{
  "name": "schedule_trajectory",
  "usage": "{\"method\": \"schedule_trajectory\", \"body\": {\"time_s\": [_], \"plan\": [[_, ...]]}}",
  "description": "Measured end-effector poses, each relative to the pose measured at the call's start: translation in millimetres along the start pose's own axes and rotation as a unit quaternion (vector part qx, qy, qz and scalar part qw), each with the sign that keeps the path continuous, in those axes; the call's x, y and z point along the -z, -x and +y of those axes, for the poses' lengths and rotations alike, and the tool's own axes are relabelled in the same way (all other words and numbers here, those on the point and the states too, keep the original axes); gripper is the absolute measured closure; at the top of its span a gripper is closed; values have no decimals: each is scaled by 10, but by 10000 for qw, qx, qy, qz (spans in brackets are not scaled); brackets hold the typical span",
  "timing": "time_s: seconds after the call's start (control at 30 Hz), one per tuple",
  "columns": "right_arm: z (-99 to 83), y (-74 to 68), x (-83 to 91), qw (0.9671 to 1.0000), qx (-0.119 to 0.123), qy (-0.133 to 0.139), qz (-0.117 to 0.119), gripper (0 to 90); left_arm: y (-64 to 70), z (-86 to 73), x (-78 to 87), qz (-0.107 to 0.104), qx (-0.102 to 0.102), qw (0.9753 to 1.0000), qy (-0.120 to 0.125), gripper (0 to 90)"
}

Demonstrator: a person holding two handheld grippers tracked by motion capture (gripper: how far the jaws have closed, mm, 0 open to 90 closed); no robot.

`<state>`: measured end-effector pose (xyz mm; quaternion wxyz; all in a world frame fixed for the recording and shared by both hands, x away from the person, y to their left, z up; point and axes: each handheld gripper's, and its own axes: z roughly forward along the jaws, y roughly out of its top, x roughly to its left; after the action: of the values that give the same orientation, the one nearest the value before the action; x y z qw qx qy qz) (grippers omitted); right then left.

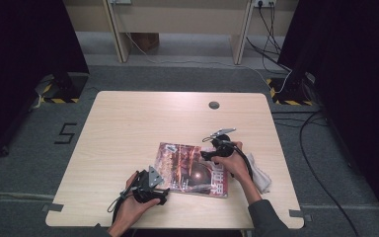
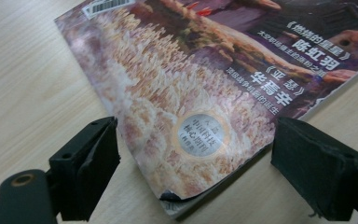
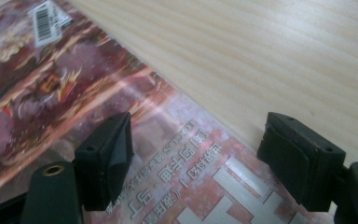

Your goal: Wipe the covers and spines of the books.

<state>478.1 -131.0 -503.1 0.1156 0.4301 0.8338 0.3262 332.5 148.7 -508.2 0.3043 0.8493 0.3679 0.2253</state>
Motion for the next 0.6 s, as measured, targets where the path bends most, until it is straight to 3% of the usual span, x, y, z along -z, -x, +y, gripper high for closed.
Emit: {"method": "schedule_trajectory", "body": {"time_s": [0.23, 0.37, 0.6], "plan": [[-197, -22, 203, 9996, 222, -153, 122, 276, -157, -8, -24, 296, 121, 9995, -47, 148], [-361, -109, 362, 9990, 401, -201, 87, 298, -265, 12, -85, 507, 239, 9984, -37, 153], [-559, -264, 533, 9983, 533, -239, 23, 306, -342, 27, -129, 587, 359, 9976, 1, 169]]}}
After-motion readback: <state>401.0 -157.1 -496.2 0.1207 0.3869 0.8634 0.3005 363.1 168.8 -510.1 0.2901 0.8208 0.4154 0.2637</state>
